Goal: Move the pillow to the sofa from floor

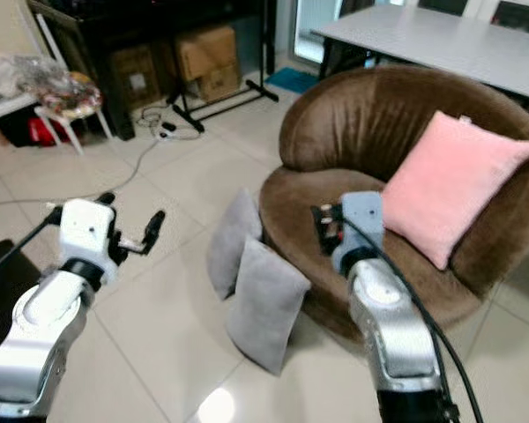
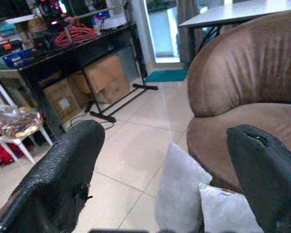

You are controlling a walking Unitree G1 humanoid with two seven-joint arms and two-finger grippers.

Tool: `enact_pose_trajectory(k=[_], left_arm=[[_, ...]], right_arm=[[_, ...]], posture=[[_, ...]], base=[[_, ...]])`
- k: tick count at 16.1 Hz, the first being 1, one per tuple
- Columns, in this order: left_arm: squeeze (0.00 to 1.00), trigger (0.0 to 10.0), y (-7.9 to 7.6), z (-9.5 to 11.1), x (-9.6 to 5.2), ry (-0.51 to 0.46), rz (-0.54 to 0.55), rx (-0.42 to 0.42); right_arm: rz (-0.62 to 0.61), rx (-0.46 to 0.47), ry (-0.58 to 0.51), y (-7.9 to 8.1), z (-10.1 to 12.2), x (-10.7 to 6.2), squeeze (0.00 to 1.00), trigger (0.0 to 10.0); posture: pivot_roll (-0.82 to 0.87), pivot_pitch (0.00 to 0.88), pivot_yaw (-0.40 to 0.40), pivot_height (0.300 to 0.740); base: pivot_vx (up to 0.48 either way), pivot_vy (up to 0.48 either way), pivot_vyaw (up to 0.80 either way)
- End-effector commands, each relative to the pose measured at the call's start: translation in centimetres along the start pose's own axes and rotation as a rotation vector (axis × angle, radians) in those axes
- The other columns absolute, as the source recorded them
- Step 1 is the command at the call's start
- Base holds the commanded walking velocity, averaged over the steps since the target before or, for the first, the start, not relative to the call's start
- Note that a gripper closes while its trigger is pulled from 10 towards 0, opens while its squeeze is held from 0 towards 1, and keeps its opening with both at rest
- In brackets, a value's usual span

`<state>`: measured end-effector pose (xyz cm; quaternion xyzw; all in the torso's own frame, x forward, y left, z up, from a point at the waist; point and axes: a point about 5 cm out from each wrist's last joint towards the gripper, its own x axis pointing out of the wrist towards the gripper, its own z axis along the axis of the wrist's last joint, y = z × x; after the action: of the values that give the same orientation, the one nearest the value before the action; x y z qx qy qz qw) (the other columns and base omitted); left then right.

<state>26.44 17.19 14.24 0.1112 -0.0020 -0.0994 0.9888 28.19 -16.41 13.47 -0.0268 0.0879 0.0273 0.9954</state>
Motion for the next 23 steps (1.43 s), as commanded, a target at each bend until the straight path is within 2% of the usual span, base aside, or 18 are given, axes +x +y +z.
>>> enact_pose_trajectory(k=[1, 15, 17, 18, 23], left_arm=[[0.0, 10.0, 0.36, -0.12, -0.01, 0.008, 0.006, 0.007], [0.0, 10.0, 0.3, -0.18, 0.08, 0.006, -0.003, 0.004], [0.0, 10.0, 0.33, -0.18, 0.06, 0.006, -0.004, 0.005], [0.0, 10.0, 0.32, -0.17, 0.08, 0.005, -0.004, 0.006], [0.0, 10.0, 0.25, -0.18, 0.13, 0.006, -0.01, 0.01]], right_arm=[[0.013, 0.006, -0.003, 0.36, 0.19, 0.13, 0.0, 10.0], [0.015, 0.007, -0.003, 0.48, 0.23, 0.25, 0.0, 10.0], [0.016, 0.037, 0.011, 0.5, 0.04, 0.27, 0.0, 10.0], [0.013, 0.023, 0.011, 0.45, 0.07, 0.27, 0.0, 10.0], [0.012, 0.002, -0.002, 0.54, 0.19, 0.28, 0.0, 10.0]], posture=[[-0.11, 0.0, 0.039, 0.74], [-0.12, 0.0, 0.041, 0.74], [-0.12, 0.0, 0.043, 0.74], [-0.12, 0.0, 0.043, 0.74], [-0.11, 0.0, 0.043, 0.74]], base=[[0.36, 0.0, 0.0], [0.363, 0.0, 0.0], [0.362, 0.0, -0.71], [0.36, 0.0, -0.76], [0.363, 0.0, 0.0]])
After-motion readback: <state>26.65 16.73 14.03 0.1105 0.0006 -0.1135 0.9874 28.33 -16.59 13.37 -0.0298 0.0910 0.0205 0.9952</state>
